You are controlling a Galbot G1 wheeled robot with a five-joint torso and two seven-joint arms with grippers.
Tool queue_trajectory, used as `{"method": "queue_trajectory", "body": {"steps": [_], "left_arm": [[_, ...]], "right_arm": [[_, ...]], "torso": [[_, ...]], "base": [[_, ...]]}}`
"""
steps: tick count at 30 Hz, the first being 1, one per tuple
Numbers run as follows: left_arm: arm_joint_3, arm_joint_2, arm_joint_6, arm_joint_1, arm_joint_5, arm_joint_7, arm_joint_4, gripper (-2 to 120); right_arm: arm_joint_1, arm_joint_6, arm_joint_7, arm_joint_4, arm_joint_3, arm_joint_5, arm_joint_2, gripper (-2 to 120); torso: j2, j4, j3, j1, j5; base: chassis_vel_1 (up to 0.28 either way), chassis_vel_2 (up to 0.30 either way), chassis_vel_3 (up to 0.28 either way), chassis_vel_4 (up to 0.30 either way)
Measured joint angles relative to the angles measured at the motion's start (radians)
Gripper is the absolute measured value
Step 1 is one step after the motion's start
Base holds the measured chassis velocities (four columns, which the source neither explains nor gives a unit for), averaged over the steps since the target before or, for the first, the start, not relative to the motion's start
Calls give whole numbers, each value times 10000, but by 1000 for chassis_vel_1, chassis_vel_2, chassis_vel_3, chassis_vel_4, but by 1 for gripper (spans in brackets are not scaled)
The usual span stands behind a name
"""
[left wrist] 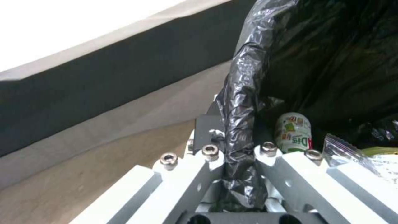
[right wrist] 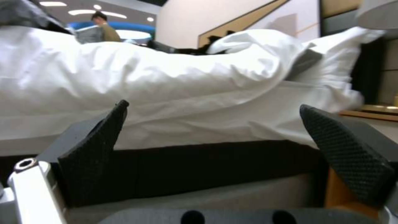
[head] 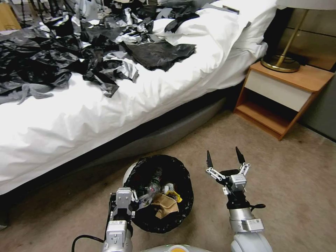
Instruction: Pick up the trash bin, then pick up the garbage from the floor and place it into the trash bin.
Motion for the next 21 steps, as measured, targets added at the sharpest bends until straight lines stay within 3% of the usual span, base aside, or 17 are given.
{"method": "queue_trajectory", "body": {"steps": [21], "left_arm": [[55,-70,6,-66,91,72,86,0]], "right_arm": [[289,114,-286,-245,-12,-46,32,100]], "torso": [[0,-1,0,1,1]], "base": [[112,114,116,112]]}}
